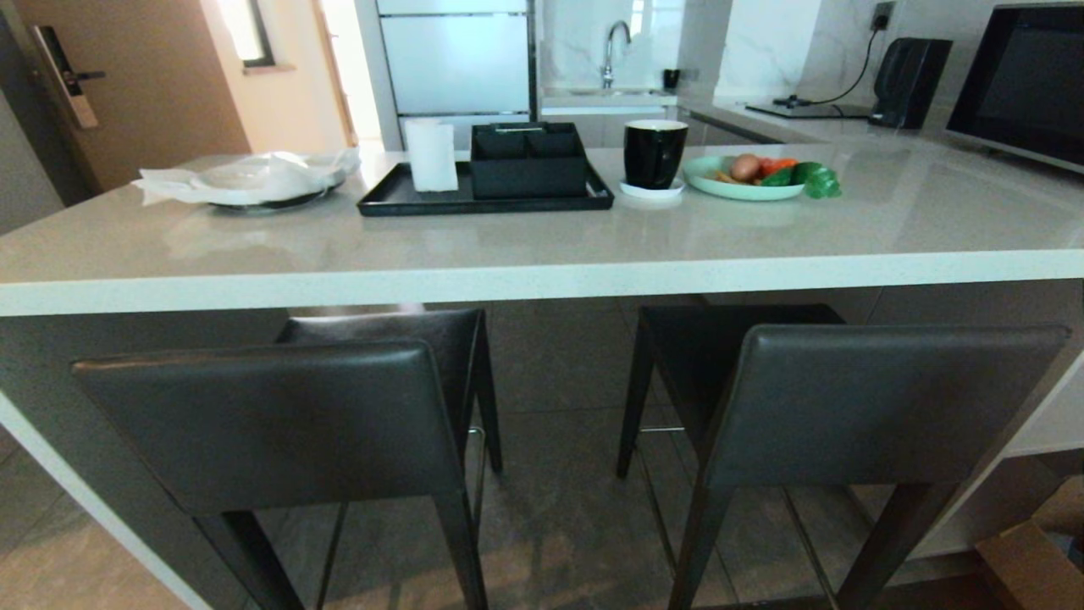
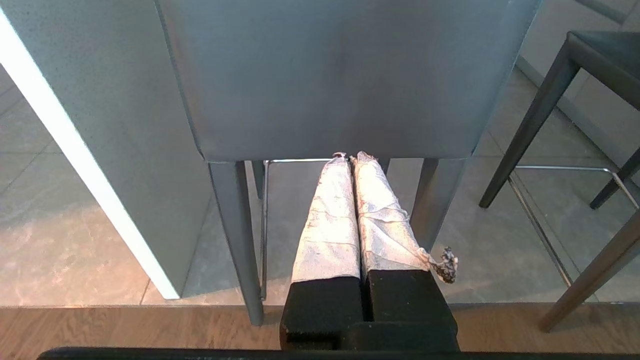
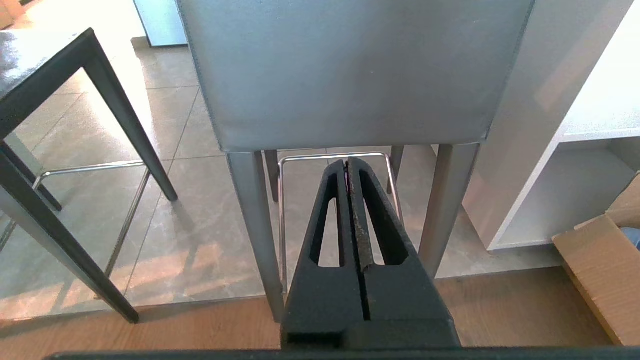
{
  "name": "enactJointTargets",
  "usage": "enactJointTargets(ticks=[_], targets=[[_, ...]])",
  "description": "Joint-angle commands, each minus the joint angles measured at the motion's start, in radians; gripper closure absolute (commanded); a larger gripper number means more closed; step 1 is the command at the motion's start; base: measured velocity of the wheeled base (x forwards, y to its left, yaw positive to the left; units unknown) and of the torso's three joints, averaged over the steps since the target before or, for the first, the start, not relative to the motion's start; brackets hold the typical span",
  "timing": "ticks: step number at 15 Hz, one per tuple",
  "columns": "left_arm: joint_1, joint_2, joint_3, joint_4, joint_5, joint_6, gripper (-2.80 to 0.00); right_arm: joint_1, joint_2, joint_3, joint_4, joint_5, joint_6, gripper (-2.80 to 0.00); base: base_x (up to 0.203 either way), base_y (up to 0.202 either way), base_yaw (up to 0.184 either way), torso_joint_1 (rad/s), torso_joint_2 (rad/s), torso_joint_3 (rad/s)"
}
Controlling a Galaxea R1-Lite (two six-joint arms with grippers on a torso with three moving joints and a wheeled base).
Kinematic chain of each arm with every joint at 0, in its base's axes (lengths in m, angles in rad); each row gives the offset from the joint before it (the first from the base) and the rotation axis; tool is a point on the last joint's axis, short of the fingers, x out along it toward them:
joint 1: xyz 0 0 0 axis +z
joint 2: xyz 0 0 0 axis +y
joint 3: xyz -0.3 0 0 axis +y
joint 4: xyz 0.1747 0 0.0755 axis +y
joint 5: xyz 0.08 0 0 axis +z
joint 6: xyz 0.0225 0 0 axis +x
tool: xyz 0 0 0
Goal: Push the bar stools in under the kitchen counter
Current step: Pull the gray chair out from under the dining table
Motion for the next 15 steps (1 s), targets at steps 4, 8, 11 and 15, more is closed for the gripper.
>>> enactJointTargets(ticks=[4,8,11,15], targets=[[0.000,0.001,0.002,0.000,0.001,0.000,0.00,0.001,0.000,0.000,-0.001,0.000,0.001,0.00,0.000,0.000,0.000,0.000,0.00,0.000],[0.000,0.001,0.002,0.000,0.001,0.000,0.00,0.000,0.000,0.000,-0.001,0.000,0.001,0.00,0.000,0.000,0.000,0.000,0.00,0.000],[0.000,0.001,0.002,0.000,0.001,0.000,0.00,0.000,0.000,0.000,-0.001,0.000,0.000,0.00,0.000,0.000,0.000,0.000,0.00,0.000],[0.000,0.001,0.002,0.000,0.001,0.000,0.00,0.000,0.000,0.000,-0.001,0.000,-0.001,0.00,0.000,0.000,0.000,0.000,0.00,0.000]])
